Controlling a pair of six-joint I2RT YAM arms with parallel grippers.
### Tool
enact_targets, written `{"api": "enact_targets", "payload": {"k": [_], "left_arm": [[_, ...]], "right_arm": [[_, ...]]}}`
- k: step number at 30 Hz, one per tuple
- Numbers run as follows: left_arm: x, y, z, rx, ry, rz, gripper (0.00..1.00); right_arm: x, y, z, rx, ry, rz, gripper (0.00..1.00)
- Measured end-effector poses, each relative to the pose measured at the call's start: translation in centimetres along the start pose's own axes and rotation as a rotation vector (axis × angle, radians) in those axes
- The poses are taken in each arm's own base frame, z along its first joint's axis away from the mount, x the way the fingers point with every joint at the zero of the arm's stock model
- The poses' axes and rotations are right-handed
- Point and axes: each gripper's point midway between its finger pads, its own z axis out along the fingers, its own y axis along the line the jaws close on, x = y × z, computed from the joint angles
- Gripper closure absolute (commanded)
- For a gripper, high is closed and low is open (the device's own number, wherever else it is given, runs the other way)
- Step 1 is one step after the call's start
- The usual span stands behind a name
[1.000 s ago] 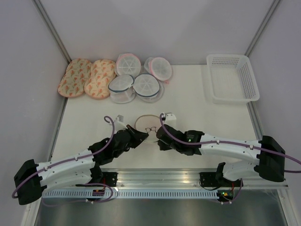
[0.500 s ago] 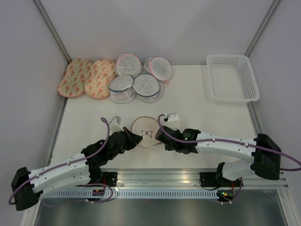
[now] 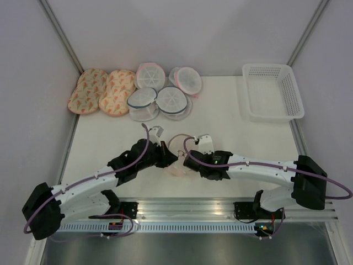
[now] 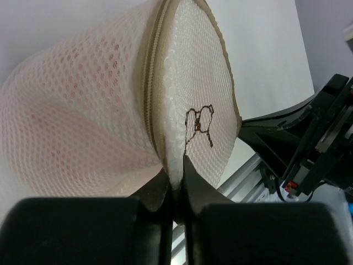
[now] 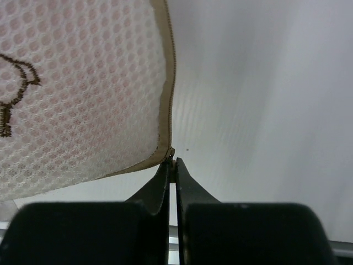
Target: Unzip the laundry bag and remove the bra
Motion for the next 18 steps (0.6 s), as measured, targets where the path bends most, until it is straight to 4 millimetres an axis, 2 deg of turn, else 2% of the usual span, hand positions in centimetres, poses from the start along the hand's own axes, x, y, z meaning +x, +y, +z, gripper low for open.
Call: {"api": "enact_targets", "payload": {"k": [1, 2, 3, 6, 9, 12, 15, 18], "left_arm": [[-0.1, -0.5, 0.7, 0.028, 0.026, 0.030, 0.75], [-0.1, -1.2, 1.3, 0.062, 0.058, 0.059, 0.42], [0.1, -1.8, 2.0, 0.097, 0.093, 0.090, 0.28], [0.3, -3.4, 4.1, 0.184, 0.170, 0.135, 0.02], [-0.2, -4.8, 5.7, 0.228, 0.200, 0.151, 0.00], [-1.5, -5.9, 6.1, 0.240, 0.176, 0.151, 0.00], [-2.4, -5.5, 5.7, 0.192, 0.133, 0.101, 0.00], [-2.5, -4.2, 3.9, 0.123, 0.086, 0.016, 0.00]], "right_arm": [[0.3, -0.5, 0.0, 0.014, 0.010, -0.016, 0.99], [0.6, -1.1, 0.0, 0.027, 0.020, -0.032, 1.00], [0.8, -1.7, -0.1, 0.039, 0.025, -0.043, 1.00], [1.0, -3.5, -1.1, 0.053, 0.031, -0.057, 1.00], [0.6, -4.1, -2.1, 0.032, 0.011, -0.042, 1.00], [0.4, -4.4, -2.9, 0.008, -0.005, -0.026, 1.00], [0.8, -4.5, -3.0, -0.010, 0.001, -0.025, 1.00], [1.6, -4.1, -2.7, -0.037, 0.025, -0.037, 0.99]]}}
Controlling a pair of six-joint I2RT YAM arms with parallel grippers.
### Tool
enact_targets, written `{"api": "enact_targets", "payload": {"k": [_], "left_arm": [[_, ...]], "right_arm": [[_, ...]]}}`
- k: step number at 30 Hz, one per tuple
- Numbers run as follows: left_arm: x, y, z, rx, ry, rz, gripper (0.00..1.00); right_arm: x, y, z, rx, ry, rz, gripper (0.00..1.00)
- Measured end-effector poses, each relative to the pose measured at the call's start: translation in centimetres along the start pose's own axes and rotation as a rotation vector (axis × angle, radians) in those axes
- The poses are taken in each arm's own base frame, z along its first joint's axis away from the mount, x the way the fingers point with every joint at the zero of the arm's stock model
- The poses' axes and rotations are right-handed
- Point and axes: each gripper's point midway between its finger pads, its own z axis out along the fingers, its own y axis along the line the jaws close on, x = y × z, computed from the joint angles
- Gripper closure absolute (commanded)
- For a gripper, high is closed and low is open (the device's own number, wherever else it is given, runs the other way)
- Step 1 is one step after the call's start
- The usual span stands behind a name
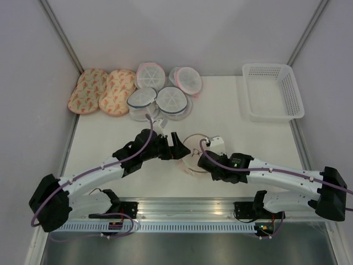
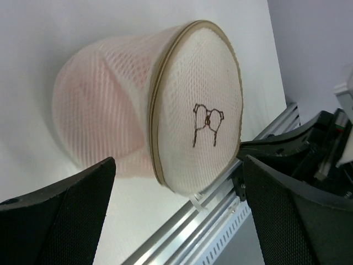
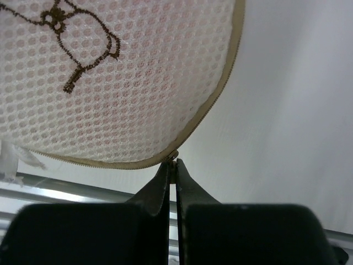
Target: Unzip the laundry bag and remove the bra
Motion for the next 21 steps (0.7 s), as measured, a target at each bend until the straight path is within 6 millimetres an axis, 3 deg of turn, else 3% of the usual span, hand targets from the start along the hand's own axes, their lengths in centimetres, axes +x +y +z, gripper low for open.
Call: {"api": "enact_targets", "payload": {"k": [3, 5, 9, 14, 21], "left_arm": [[0.8, 1.4, -3.4, -0.054, -0.062, -0.113, 0.00], [1.3, 2.0, -5.2, -0.066, -0.100, -0.195, 0.00], [3.0, 2.5, -7.1, -0.042, -0.118, -0.346, 0.00], [5.1, 2.3, -6.8, -0.026, -0.053, -0.474, 0.00], [7.5, 1.9, -4.1, -0.015, 0.040, -0.541, 0.06]], "right_arm": [[0.6, 1.7, 0.5, -0.086, 0.023, 0.002, 1.00], [1.2, 4.0, 0.7, -0.202, 0.044, 0.016, 1.00], [2.0, 9.0, 0.4, -0.456, 0.076, 0.059, 0.99], [0.4, 13.7, -1.0, -0.676, 0.056, 0.088, 1.00], [0.1, 16.3, -0.5, -0.740, 0.079, 0.071, 1.00]]}}
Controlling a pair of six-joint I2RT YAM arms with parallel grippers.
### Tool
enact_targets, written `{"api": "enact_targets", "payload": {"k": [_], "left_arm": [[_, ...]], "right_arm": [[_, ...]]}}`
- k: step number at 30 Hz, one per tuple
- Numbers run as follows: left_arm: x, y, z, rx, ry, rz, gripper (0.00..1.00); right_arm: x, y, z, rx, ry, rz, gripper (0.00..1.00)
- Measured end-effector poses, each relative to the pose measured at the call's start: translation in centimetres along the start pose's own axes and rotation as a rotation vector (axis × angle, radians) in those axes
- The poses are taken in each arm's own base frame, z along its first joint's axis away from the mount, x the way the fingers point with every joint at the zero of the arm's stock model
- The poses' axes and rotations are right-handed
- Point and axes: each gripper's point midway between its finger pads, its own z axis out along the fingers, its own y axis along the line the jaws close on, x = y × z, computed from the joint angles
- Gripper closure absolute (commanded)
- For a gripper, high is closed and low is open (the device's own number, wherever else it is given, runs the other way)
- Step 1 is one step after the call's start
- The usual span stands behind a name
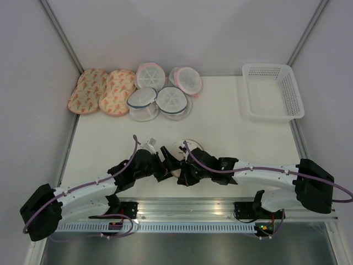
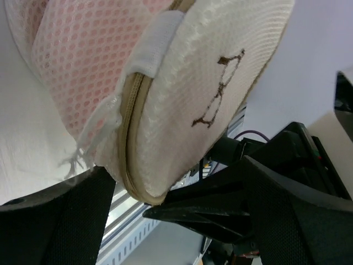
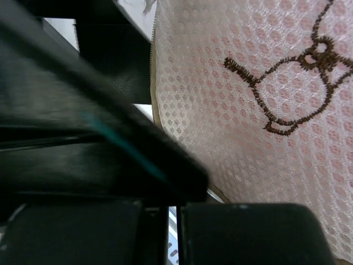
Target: Unzip the laundry bag and remove the bra
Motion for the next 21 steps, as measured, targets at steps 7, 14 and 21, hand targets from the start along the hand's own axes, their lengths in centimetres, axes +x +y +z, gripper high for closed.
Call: {"api": "enact_targets", "payload": {"k": [7, 14, 21], "left_arm": [[0.1, 0.7, 1.8, -0.018, 0.005, -0.001, 0.95], [-1.3, -0.3, 1.3, -0.001, -0.070, 0.031, 0.98], [-3.1, 0.0, 0.4, -0.045, -0.143, 0.109, 0.98]], "right_arm": [[-0.3, 0.3, -0.2, -0.005, -0.008, -0.013, 0.99], [-1.1, 0.2, -2.0, 0.012, -0.046, -0.034, 1.00], [0.5, -3.4, -1.0, 0.197, 0.056, -0.057, 0.99]]}}
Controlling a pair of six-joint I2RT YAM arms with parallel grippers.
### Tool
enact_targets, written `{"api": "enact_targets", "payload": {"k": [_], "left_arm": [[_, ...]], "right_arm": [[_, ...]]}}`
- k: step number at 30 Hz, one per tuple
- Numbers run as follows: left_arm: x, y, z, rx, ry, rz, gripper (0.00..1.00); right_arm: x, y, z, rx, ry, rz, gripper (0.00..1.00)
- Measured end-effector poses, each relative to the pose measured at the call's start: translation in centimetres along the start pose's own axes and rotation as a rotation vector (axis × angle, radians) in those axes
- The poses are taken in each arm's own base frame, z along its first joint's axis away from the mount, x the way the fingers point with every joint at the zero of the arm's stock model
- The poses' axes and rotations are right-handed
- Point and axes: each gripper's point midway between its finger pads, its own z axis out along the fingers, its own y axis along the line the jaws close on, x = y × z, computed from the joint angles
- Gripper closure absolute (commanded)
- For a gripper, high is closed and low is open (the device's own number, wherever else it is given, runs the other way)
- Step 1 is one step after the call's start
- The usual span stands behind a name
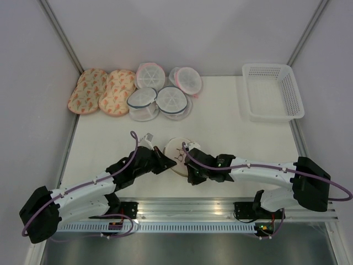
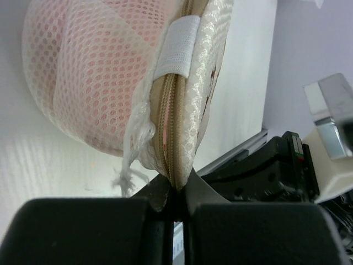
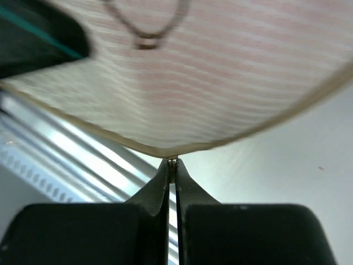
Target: Unzip the laundry bag and remove the bra
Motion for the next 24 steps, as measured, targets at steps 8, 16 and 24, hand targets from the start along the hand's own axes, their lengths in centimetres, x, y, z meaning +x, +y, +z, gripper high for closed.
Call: {"api": "enact_targets", "payload": {"k": [8, 16, 24], "left_arm": [[-1.2, 0.0, 0.8, -0.028, 0.088, 0.145, 0.98], [0.2, -4.5, 3.7, 0.129, 0.347, 0.409, 0.97], [0.8, -4.5, 7.5, 0.133, 0.512, 0.545, 0.07]], "right_arm": [[-1.1, -6.1, -1.1, 0.366, -0.052, 0.004, 1.00], [-3.7, -12.8, -4.3, 0.764, -0.124, -0.028, 1.00], [-4.0, -14.3, -6.2, 0.840, -0.145, -0.042, 0.99]]}}
